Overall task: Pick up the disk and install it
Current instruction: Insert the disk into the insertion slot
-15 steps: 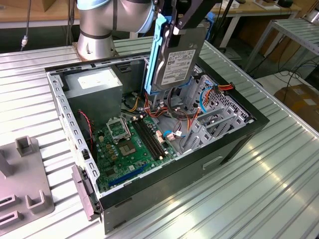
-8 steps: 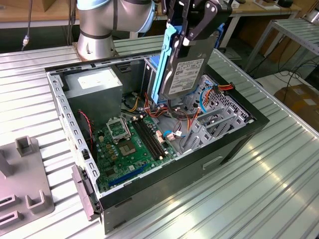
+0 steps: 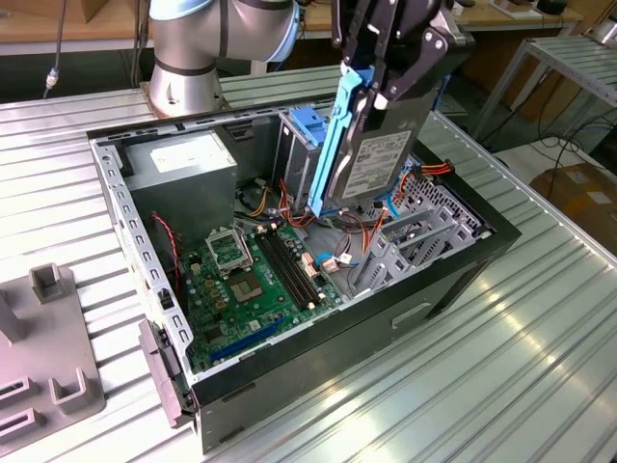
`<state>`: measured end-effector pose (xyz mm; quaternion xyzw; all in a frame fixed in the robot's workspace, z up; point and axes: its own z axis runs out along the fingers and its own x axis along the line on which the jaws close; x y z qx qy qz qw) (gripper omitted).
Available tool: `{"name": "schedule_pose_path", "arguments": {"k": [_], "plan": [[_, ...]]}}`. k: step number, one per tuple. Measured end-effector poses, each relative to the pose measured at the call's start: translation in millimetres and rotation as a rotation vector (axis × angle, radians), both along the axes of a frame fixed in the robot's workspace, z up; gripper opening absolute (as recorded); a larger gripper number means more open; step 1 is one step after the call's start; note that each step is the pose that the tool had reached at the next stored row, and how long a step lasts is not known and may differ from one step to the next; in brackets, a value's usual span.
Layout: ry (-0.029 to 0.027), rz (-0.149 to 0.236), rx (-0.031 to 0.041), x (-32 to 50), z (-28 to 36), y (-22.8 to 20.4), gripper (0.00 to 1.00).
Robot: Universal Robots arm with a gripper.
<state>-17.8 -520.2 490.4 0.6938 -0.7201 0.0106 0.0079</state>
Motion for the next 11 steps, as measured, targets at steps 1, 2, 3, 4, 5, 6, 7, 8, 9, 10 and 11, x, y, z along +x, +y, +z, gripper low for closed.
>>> {"name": "schedule_pose_path", "arguments": {"k": [1, 2, 3, 4, 5, 6, 7, 8, 9, 10, 11], "plan": [[0.0000, 0.000, 0.0000, 6.3, -1.0, -0.5, 0.37], [-0.0001, 0.000, 0.0001, 11.4, -2.0, -1.0, 0.37], [0.0000, 0.000, 0.0000, 17.6, -3.3, -1.8, 0.37], [0.0000, 0.000, -0.0002, 20.1, -4.0, -3.1, 0.37], [0.0000, 0.000, 0.0000, 21.3, -4.7, -6.2, 0.37], [-0.0001, 0.000, 0.0001, 21.9, -5.2, -8.3, 0.37], [0.0000, 0.000, 0.0000, 22.7, -5.7, -10.8, 0.37], [0.0000, 0.000, 0.0000, 24.4, -6.6, -15.1, 0.37], [0.0000, 0.000, 0.0000, 26.9, -7.7, -19.4, 0.37], [0.0000, 0.000, -0.0002, 30.4, -8.6, -22.3, 0.37], [0.0000, 0.000, -0.0003, 35.0, -9.6, -24.4, 0.37]]}}
